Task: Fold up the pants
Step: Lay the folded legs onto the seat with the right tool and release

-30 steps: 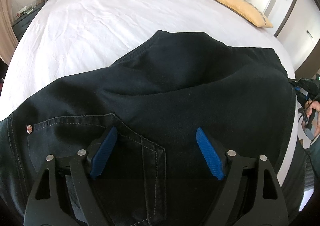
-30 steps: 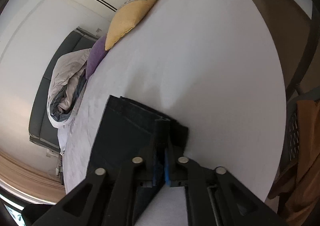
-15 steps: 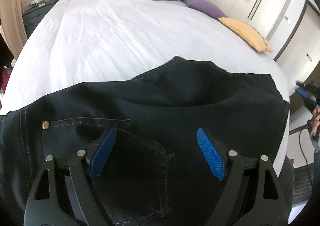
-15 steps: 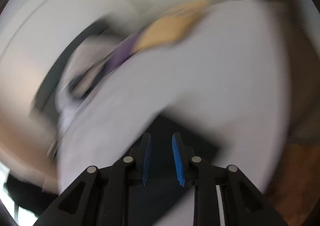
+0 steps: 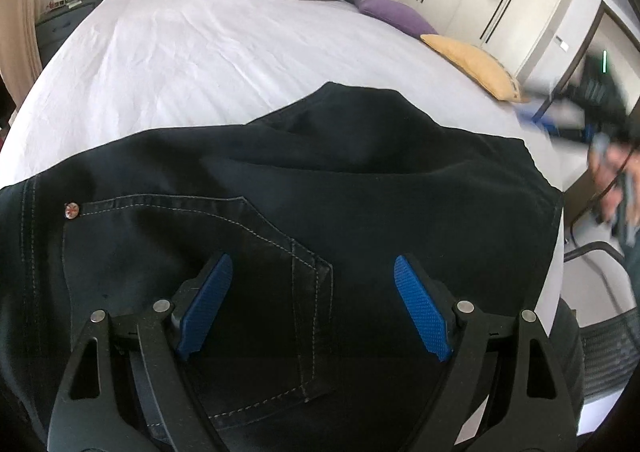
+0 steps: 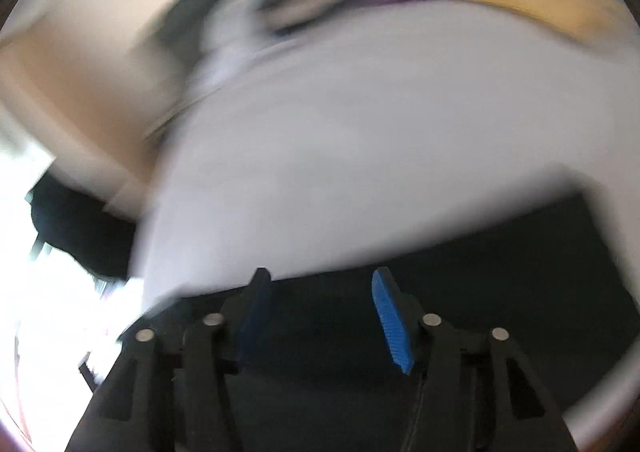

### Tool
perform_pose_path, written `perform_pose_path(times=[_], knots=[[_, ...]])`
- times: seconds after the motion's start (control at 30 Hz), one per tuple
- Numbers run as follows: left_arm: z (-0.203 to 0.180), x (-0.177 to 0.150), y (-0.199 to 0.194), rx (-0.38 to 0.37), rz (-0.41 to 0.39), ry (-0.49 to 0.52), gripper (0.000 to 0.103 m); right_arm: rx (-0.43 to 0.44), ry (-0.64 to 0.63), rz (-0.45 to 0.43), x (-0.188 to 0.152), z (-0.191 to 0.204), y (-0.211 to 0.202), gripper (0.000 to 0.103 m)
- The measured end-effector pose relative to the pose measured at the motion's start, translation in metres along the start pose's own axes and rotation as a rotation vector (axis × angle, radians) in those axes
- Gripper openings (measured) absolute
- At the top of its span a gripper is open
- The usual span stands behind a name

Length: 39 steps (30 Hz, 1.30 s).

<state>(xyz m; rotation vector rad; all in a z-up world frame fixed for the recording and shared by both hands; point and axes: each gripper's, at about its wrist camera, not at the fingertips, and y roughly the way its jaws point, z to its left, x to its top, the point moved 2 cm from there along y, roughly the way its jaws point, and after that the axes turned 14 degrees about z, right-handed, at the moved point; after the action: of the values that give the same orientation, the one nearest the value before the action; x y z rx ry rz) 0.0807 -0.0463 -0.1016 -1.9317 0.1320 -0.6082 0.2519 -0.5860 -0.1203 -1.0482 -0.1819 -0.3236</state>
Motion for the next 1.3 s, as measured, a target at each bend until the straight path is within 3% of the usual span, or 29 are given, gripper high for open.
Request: perform_pose_path(times=[0.07, 0.13, 0.33, 0.5, 0.57, 0.63, 0.7, 0.83, 1.0, 1.13, 1.2, 1.3], knots=[[0.001, -0.002, 0.002, -0.002, 0.006, 0.004, 0.083, 0.031, -0.295, 0.103, 0.016, 0.073, 0.03, 0.058], [0.0, -0.003, 0.003, -0.001, 0.001, 0.011, 0.083, 0.04, -0.451, 0.213, 0.03, 0.115, 0.061, 0.057], [-0.001, -0.009, 0.005, -0.005, -0.011, 0.018, 0.084, 0.031, -0.638, 0.477, 0.04, 0.145, 0.126, 0.058], [0.001, -0.007, 0.005, -0.023, -0.015, 0.012, 0.084, 0.009, -0.691, 0.596, 0.04, 0.135, 0.152, 0.056], [0.001, -0.007, 0.006, -0.026, -0.015, 0.011, 0.084, -0.009, -0.71, 0.639, 0.036, 0.133, 0.16, 0.043], [0.002, -0.007, 0.006, -0.029, -0.016, 0.01, 0.084, -0.026, -0.725, 0.663, 0.033, 0.132, 0.167, 0.014], [0.002, -0.007, 0.006, -0.029, -0.016, 0.01, 0.084, -0.042, -0.74, 0.666, 0.032, 0.133, 0.174, 0.009], [0.001, -0.006, 0.006, -0.025, -0.014, 0.009, 0.084, -0.054, -0.685, 0.58, 0.04, 0.128, 0.175, 0.004], [-0.001, -0.005, 0.008, -0.016, -0.011, 0.012, 0.084, -0.069, -0.443, 0.465, 0.062, 0.086, 0.185, 0.003], [-0.004, -0.005, 0.009, -0.008, -0.011, 0.016, 0.084, -0.201, -0.285, 0.282, 0.083, 0.059, 0.182, 0.0], [-0.004, -0.005, 0.009, -0.008, -0.01, 0.016, 0.084, -0.221, -0.185, 0.224, 0.093, 0.049, 0.164, 0.01], [-0.006, -0.005, 0.01, -0.006, -0.01, 0.016, 0.084, -0.02, -0.209, 0.179, 0.078, 0.071, 0.129, 0.011]])
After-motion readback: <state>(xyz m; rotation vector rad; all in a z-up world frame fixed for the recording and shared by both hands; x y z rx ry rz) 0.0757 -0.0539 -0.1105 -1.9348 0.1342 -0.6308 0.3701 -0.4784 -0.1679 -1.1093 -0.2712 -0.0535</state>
